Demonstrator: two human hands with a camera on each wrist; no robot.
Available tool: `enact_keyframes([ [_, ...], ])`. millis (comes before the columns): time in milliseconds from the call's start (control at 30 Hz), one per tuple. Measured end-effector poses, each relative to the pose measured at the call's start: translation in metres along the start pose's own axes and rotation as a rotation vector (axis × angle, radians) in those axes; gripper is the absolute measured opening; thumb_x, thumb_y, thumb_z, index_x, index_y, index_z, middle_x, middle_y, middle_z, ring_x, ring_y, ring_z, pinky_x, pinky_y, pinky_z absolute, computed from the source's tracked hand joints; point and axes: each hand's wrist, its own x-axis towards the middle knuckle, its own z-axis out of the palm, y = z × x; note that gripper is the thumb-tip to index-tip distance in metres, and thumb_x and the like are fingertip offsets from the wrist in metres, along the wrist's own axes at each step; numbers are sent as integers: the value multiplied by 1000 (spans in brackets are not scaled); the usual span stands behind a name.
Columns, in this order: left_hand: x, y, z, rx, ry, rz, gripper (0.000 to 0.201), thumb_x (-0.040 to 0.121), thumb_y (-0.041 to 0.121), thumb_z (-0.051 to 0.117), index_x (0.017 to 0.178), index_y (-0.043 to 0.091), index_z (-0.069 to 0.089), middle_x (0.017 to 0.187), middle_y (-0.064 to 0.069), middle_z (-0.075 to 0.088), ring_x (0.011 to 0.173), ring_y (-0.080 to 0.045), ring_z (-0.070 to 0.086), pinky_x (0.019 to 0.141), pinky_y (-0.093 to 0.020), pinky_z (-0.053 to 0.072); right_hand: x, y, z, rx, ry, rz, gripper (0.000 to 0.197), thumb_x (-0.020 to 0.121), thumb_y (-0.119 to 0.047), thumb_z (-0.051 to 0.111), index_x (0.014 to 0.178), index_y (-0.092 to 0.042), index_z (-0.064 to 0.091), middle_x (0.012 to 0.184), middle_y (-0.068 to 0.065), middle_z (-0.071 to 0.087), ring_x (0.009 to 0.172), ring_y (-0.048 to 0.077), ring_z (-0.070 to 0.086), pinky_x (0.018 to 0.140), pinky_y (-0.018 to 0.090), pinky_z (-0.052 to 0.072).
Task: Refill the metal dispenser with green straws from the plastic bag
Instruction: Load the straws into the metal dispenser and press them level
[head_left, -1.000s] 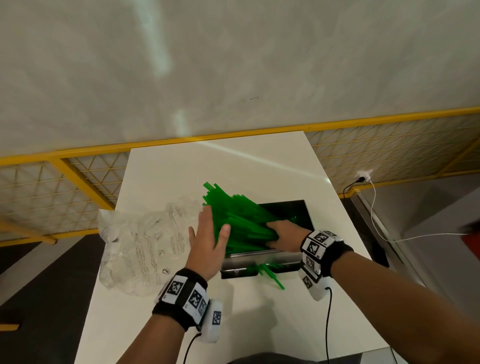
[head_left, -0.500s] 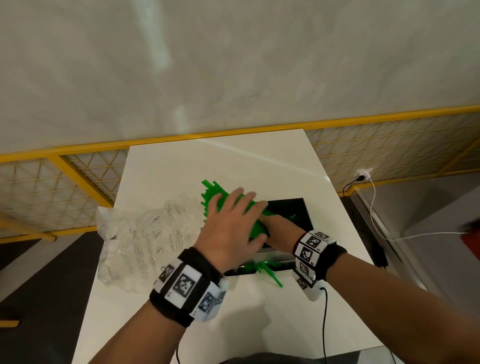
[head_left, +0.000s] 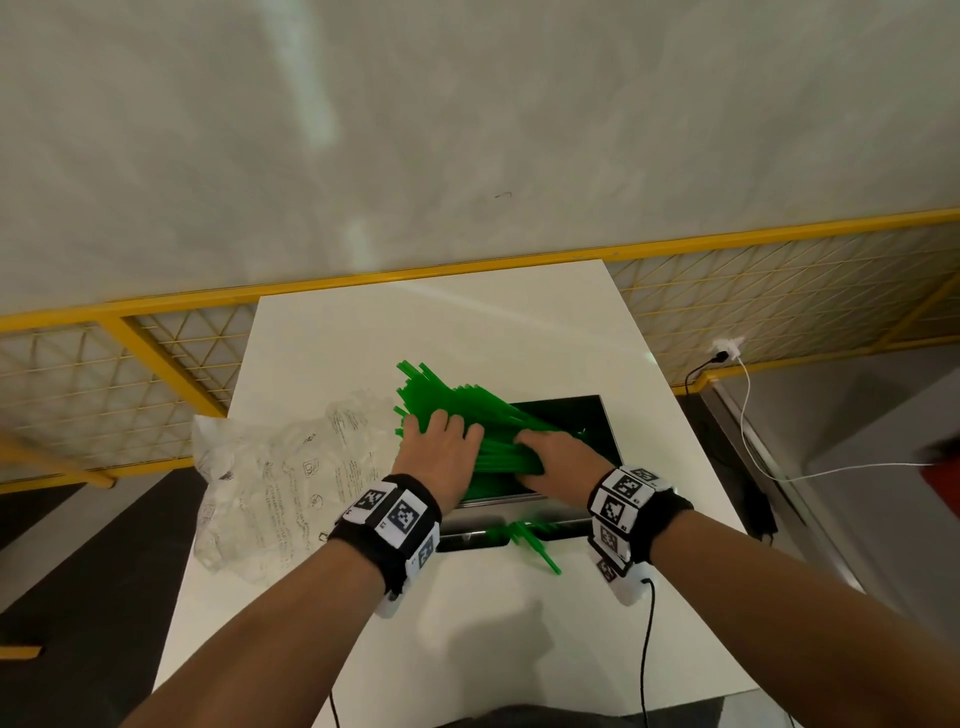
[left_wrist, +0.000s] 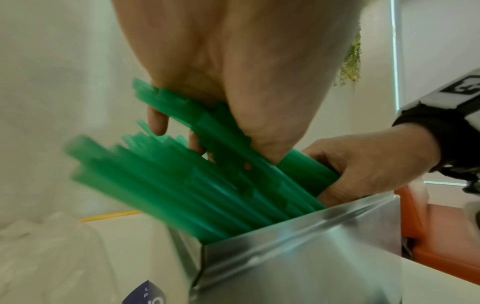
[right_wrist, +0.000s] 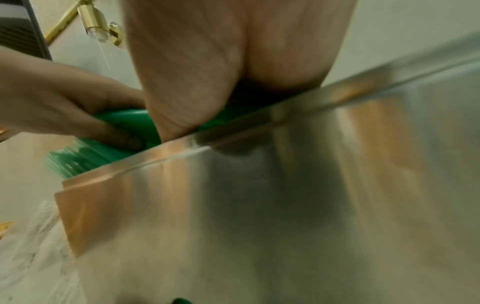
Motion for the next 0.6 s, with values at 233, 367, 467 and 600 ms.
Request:
enact_keyframes([
  [233,-1,-11,15,-307,105,16,62,86,32,54,140,22,25,132,-5,38,123,-27,31,107,-46,22,-12,24,-9,-15,-28,104,38,88,-34,60,122,-20,52,117,4,63,102,22,62,90,36,51],
  [367,-5,-17,26,-537,161,74,68,82,50,51,142,27,27,133,2,37,126,-22,29,109,-41,16,-6,23,-12,-63,-59,77,36,88,-24,60,123,-16,53,119,6,61,105,23,60,91,33,49],
  [467,-10,-17,32,-457,236,98,75,74,68,30,137,27,40,135,4,41,129,-22,31,109,-42,9,-3,22,-12,-59,-65,78,40,86,-24,64,124,-16,54,121,7,60,108,23,58,93,33,48],
  [600,-15,-10,32,-429,394,52,60,81,63,38,128,27,49,136,-4,48,130,-26,31,105,-48,9,0,17,-10,43,-78,94,49,82,-25,70,127,-15,54,123,6,61,111,21,58,97,32,47],
])
